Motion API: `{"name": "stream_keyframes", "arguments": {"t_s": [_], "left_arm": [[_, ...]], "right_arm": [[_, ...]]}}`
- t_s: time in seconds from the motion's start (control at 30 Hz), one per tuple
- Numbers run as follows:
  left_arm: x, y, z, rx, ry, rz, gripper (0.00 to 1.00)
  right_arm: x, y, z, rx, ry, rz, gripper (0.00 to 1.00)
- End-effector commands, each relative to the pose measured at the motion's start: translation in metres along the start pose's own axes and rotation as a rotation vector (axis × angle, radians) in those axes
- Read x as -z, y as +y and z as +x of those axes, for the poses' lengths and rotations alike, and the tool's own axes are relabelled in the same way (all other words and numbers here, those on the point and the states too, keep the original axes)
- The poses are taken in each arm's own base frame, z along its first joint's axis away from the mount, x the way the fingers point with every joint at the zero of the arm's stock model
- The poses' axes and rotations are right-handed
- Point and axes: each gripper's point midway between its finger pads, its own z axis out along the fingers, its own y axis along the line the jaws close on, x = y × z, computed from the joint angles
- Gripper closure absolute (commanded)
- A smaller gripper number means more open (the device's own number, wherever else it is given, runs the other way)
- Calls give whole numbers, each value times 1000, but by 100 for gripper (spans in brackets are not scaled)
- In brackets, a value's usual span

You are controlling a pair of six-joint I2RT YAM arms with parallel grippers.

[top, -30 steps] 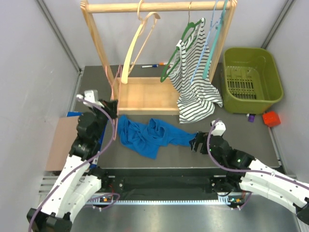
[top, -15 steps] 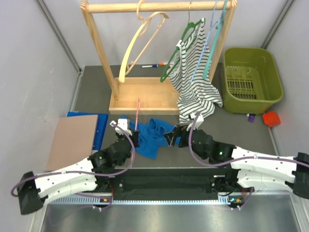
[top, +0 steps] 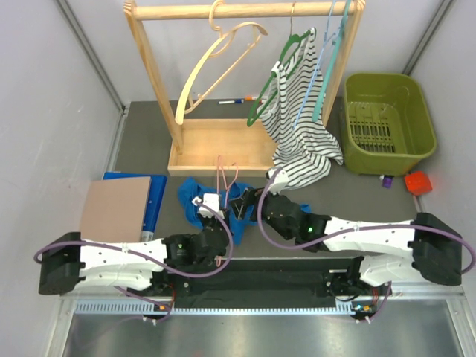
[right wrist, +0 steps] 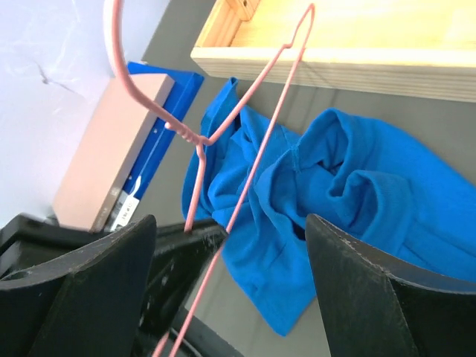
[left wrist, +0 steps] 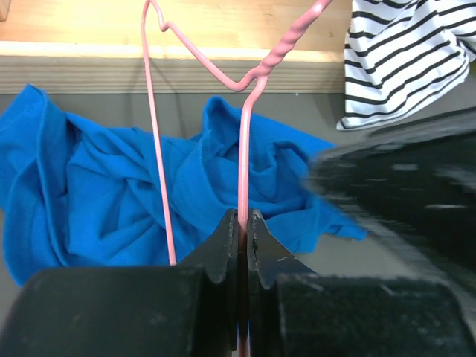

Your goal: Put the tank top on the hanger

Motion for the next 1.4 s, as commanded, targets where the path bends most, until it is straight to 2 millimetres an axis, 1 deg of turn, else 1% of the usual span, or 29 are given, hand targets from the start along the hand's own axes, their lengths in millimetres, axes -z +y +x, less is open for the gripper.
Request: {"name": "stream_keyframes", "arguments": {"t_s": [0.0,0.1,0.13,0.2,0.27,0.3,0.37,0.43,0.47,0.53,0.57,0.6,0.67,0.7,0.77,0.8,0.87,0.9,1.0,1.03,1.07,1.1,1.13,1.17,1.2,1.27,1.3,1.33,1.37], "left_arm": [[2,-25,-24,124,-60,23,100],[5,-31,-22,128,-59,38,100],[6,-33,-23,129,-58,44,100],[8,-36,-21,121,-56,53,100],[12,-40,-22,117,-56,64,100],[13,-40,-22,111,-57,60,100],[16,-42,-21,103,-53,67,100],[18,-45,-19,102,-50,83,100],[18,-46,-18,87,-49,89,100],[19,-49,-16,80,-42,108,100],[19,-50,-14,71,-38,110,100],[19,-50,-13,64,-35,111,94],[20,-52,-14,59,-30,128,72],[21,-54,-14,57,-28,138,48],[25,-60,-19,52,-25,181,33],[26,-63,-20,49,-22,204,18],[32,-70,-23,26,-15,272,11],[34,-71,-24,18,-13,293,8],[43,-71,-29,14,-8,358,4],[47,-70,-37,12,-28,387,1],[50,-71,-32,-15,-25,424,2],[52,-74,-35,-21,-36,459,3],[48,-69,-38,-31,-37,450,8],[45,-68,-42,-23,-30,443,10],[35,-62,-37,-40,16,444,12],[23,-62,-33,-16,68,469,16],[13,-61,-37,15,76,498,18],[5,-61,-30,18,105,505,21],[-1,-61,-30,22,105,505,28]], "right_arm": [[-13,31,-18,-34,-67,-56,20],[-23,34,-14,-19,-64,-50,20],[-29,32,-7,-6,-52,-38,20],[-34,34,-7,0,-53,-35,21],[-40,35,-5,16,-50,-23,25],[-42,34,-4,19,-49,-16,33],[-46,29,1,36,-35,17,41],[-47,26,2,49,-32,32,54],[-48,25,3,51,-32,36,65],[-48,21,2,54,-35,49,79],[-49,19,2,59,-34,55,92],[-49,16,1,63,-32,65,99],[-47,7,-3,72,-43,89,100],[-47,2,-4,74,-46,100,100],[-43,-11,-10,66,-55,115,100],[-43,-15,-14,57,-61,113,100],[-37,-30,-22,44,-70,112,100],[-35,-32,-26,43,-78,98,100],[-21,-46,-33,69,-84,100,100],[-11,-50,-36,81,-94,98,100],[-5,-54,-39,88,-100,99,100],[1,-58,-37,102,-87,107,100],[13,-58,-45,102,-107,93,100],[20,-60,-46,105,-107,93,100],[34,-61,-54,100,-116,88,100],[48,-70,-53,103,-109,101,100],[62,-73,-57,100,-111,101,100],[69,-78,-59,97,-115,115,100],[76,-84,-59,93,-114,129,100]]}}
